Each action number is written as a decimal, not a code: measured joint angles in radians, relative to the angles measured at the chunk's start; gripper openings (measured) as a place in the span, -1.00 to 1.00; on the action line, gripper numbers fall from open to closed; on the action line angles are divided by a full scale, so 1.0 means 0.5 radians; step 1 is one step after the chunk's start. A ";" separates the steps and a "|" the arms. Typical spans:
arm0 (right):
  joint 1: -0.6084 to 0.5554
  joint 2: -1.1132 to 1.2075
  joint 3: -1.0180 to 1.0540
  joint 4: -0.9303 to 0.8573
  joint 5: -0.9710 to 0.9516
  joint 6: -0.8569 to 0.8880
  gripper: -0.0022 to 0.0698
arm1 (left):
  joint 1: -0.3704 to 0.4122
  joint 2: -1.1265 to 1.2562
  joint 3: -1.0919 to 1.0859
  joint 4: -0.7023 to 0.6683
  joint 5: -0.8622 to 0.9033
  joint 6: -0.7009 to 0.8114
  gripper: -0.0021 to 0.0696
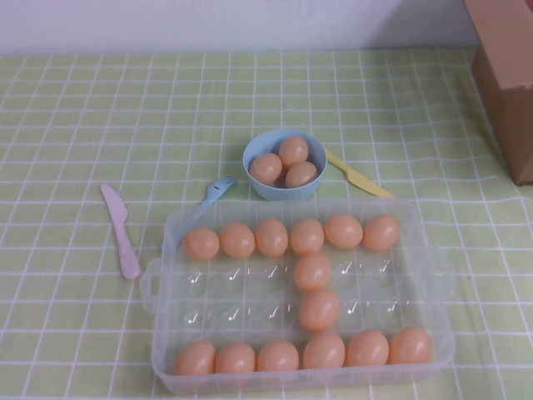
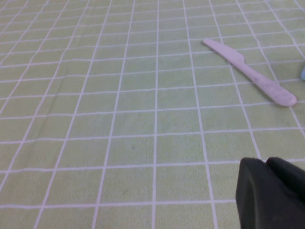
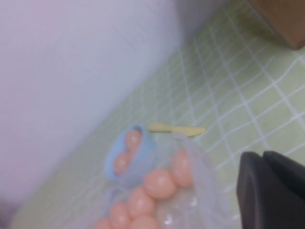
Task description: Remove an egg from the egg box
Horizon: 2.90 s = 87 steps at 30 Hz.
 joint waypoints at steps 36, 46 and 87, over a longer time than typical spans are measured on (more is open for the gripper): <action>0.010 1.886 -1.790 -0.403 1.646 -0.800 -0.99 | 0.000 0.000 0.000 0.000 0.000 0.000 -0.96; 0.629 2.487 -2.191 -1.144 1.710 -0.226 -0.99 | 0.000 0.000 0.000 0.000 0.000 0.000 -0.95; 1.375 3.849 -2.966 -1.236 1.511 0.315 0.56 | 0.000 0.000 0.000 0.000 0.000 0.000 -0.96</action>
